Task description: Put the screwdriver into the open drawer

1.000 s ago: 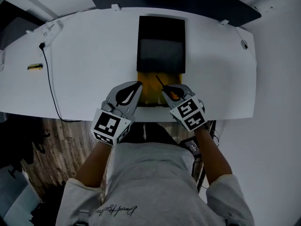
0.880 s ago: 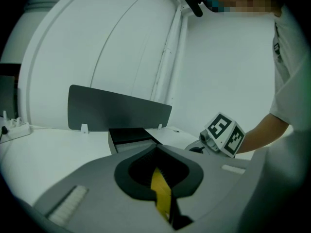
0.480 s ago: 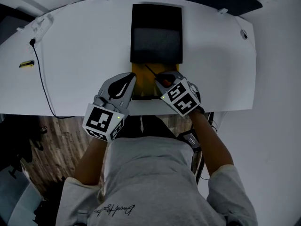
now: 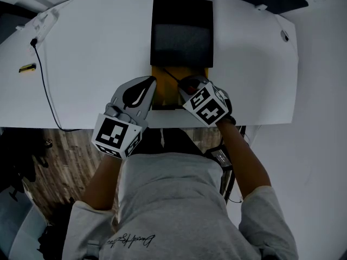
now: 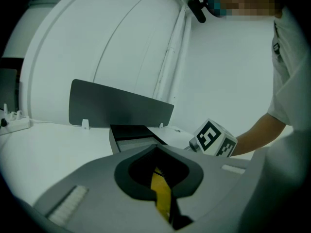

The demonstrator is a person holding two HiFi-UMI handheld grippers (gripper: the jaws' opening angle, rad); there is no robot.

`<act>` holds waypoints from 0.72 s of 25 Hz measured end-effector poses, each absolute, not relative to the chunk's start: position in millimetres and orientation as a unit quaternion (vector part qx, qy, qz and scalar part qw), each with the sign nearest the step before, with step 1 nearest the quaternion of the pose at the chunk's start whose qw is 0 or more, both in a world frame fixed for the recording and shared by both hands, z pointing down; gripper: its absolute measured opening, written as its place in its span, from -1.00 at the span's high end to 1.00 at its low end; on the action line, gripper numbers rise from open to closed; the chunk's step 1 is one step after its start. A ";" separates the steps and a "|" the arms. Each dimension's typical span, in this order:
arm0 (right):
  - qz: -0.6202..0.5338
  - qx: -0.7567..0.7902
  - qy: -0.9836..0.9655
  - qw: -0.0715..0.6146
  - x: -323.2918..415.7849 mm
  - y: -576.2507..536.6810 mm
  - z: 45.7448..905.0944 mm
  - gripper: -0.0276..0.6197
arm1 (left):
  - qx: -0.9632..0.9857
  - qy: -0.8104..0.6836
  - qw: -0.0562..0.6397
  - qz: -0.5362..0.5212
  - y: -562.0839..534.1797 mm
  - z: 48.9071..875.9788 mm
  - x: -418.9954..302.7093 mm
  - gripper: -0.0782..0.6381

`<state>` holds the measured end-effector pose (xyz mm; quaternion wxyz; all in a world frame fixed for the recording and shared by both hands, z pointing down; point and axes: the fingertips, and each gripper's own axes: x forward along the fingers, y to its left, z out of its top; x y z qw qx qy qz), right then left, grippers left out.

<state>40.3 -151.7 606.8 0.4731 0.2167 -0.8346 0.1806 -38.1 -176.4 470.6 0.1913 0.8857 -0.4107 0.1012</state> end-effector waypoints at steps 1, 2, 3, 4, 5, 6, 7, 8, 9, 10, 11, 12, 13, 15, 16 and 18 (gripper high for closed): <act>0.181 0.215 -0.833 0.476 40.2 -150.9 608.3 0.69 | 0.885 -0.411 0.193 0.101 -176.5 471.5 -38.8 0.78; 0.182 0.212 -0.832 0.479 40.1 -150.3 609.5 0.69 | 0.884 -0.412 0.194 0.101 -176.7 472.2 -39.7 0.78; 0.182 0.211 -0.831 0.482 39.9 -149.9 610.5 0.69 | 0.884 -0.413 0.195 0.101 -177.0 472.9 -40.7 0.78; 0.181 0.209 -0.830 0.485 39.6 -149.7 611.5 0.69 | 0.883 -0.415 0.195 0.101 -177.2 473.4 -41.8 0.78; 0.181 0.207 -0.828 0.488 39.4 -149.5 612.5 0.69 | 0.883 -0.416 0.195 0.101 -177.3 473.9 -42.8 0.78; 0.181 0.206 -0.827 0.492 39.3 -149.0 613.6 0.69 | 0.882 -0.417 0.195 0.101 -177.2 474.5 -43.7 0.78; 0.180 0.204 -0.825 0.496 39.5 -148.4 614.9 0.69 | 0.881 -0.418 0.196 0.102 -177.0 475.1 -44.5 0.78; 0.179 0.202 -0.822 0.501 39.6 -147.9 616.4 0.69 | 0.881 -0.418 0.196 0.103 -176.8 475.8 -45.3 0.78; 0.179 0.200 -0.820 0.505 39.4 -147.7 617.8 0.69 | 0.881 -0.419 0.197 0.103 -176.8 476.5 -46.1 0.78; 0.178 0.199 -0.818 0.509 39.0 -147.9 619.3 0.69 | 0.880 -0.419 0.197 0.103 -177.0 477.4 -47.1 0.78; 0.177 0.198 -0.817 0.512 38.7 -148.2 620.8 0.69 | 0.880 -0.420 0.198 0.104 -177.2 478.3 -48.1 0.78; 0.177 0.197 -0.815 0.516 38.6 -148.5 622.5 0.69 | 0.879 -0.420 0.198 0.104 -177.3 479.1 -49.0 0.78; 0.177 0.196 -0.812 0.520 38.8 -148.6 624.3 0.69 | 0.879 -0.421 0.199 0.104 -177.3 479.9 -49.7 0.78; 0.175 0.193 -0.806 0.531 39.7 -148.6 628.5 0.69 | 0.878 -0.422 0.199 0.104 -177.4 481.2 -50.9 0.78; 0.174 0.191 -0.803 0.537 40.1 -148.5 630.6 0.69 | 0.878 -0.423 0.199 0.105 -177.3 481.8 -51.4 0.78; 0.174 0.187 -0.799 0.544 40.4 -148.2 634.1 0.69 | 0.878 -0.424 0.196 0.108 -176.5 482.8 -51.8 0.78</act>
